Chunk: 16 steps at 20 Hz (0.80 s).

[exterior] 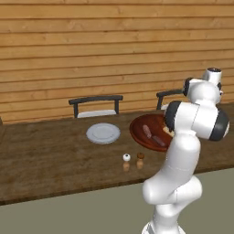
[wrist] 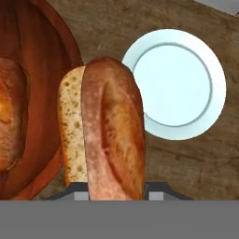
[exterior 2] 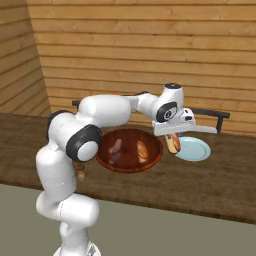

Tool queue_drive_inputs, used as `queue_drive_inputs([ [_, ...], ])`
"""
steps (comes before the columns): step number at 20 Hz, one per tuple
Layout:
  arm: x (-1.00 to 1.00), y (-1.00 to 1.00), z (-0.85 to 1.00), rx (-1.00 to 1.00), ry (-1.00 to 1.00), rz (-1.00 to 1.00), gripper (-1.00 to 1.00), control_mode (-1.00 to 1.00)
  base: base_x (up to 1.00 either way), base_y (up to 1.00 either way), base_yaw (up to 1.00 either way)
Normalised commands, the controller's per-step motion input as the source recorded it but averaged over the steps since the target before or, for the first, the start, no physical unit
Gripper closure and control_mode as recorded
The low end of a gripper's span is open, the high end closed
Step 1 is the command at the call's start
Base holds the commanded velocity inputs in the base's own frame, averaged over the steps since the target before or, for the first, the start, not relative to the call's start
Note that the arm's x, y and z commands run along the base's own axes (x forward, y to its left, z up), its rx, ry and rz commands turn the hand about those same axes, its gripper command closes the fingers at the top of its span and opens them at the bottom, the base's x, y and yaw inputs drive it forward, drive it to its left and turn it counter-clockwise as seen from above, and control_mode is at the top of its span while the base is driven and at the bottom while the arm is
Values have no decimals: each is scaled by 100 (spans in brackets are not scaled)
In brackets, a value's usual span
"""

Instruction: Place one bun and one sausage from the bowl on each plate.

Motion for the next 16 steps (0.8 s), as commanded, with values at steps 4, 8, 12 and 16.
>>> queue_drive_inputs([
  [4, 16, -84, -7, 0, 0, -1, 100, -100, 0, 0, 0],
  [8, 9, -59, -6, 0, 0, 0, 100, -100, 0, 0, 0],
  [12, 20, -1, -40, 1, 0, 0, 100, -100, 0, 0, 0],
  [16, 19, 4, -70, 0, -5, 2, 100, -100, 0, 0, 0],
])
